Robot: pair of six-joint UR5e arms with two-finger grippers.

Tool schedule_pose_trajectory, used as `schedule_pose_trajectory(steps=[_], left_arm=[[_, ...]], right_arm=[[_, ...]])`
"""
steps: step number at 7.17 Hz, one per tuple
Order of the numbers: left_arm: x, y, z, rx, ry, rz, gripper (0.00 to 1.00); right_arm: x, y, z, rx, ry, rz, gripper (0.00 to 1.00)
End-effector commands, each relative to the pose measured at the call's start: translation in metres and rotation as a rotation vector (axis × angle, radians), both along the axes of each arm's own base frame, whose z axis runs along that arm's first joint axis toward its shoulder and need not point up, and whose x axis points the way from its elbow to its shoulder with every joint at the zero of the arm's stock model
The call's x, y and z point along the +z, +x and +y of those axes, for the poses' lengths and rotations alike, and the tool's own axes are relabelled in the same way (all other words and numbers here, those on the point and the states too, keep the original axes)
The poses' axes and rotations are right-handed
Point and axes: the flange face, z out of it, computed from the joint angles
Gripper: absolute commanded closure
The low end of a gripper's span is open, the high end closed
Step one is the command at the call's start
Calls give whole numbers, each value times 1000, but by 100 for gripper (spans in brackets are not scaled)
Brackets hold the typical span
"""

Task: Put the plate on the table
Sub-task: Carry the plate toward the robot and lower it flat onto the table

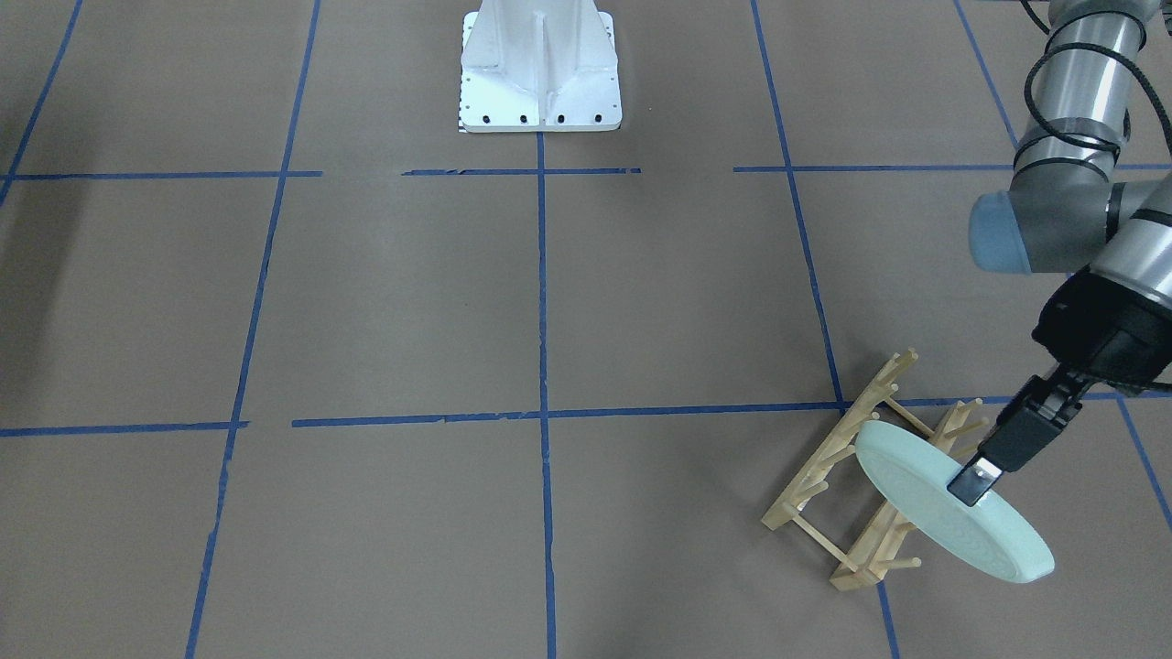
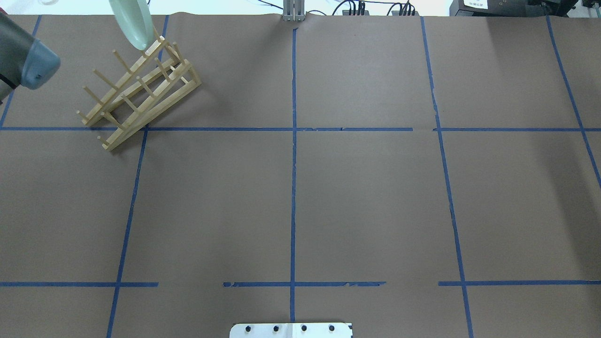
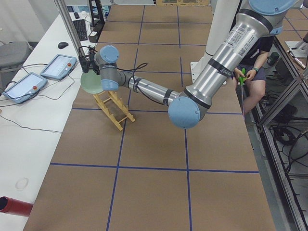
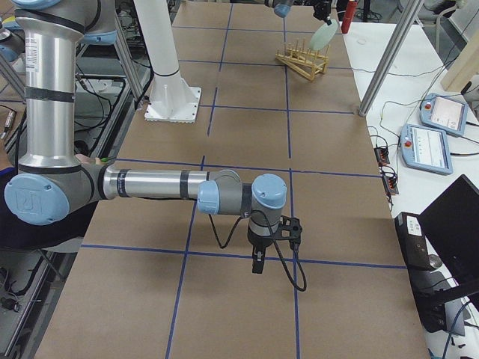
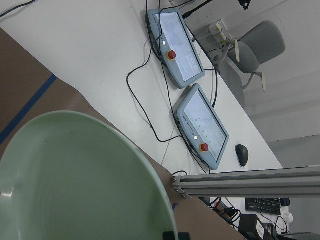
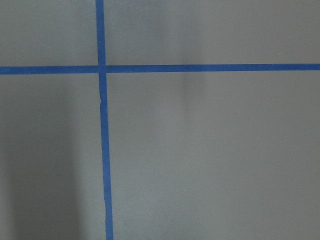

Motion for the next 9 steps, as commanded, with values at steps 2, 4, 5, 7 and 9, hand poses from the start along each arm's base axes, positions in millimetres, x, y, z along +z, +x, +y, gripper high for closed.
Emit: schedule_pose_trajectory(steps=[2,4,5,7,9], left_arm=[[-60,-25,31,112,36,-33,100],[-123,-34,65,139,71,-197,100],[-142,-22,82,181,87,-249,100],[-158,86,134,296,119,-438,100],[-177,205,179,371,150,-756,100]], right_arm=[[0,0,0,0,0,0,0],[0,0,0,0,0,0,0],[0,0,0,0,0,0,0],[0,0,0,0,0,0,0],[0,0,0,0,0,0,0]])
